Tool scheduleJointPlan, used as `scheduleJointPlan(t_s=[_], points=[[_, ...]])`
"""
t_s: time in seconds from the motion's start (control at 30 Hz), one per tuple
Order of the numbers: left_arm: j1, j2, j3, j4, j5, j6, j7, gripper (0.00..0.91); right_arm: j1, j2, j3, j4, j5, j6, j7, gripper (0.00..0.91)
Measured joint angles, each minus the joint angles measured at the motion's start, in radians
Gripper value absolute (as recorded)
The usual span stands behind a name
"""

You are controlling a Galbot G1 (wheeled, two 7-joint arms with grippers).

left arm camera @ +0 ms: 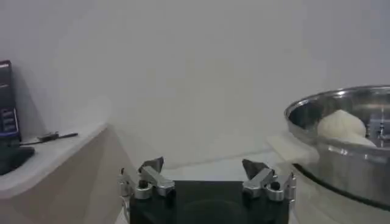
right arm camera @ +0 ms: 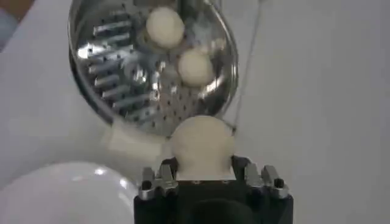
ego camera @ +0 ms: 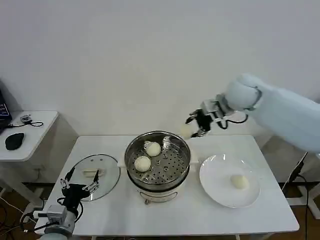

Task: Take steamed baozi put them in steamer then cover it.

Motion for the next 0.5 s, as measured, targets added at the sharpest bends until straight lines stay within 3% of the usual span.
scheduleJointPlan(t_s=[0.5], points=[[0.001, -0.006, -0.007, 0.000, 0.002, 0.001, 0.000, 0.907, -0.026, 0.164, -0.110, -0.001, -0.035, 0.080, -0.009, 0.615]])
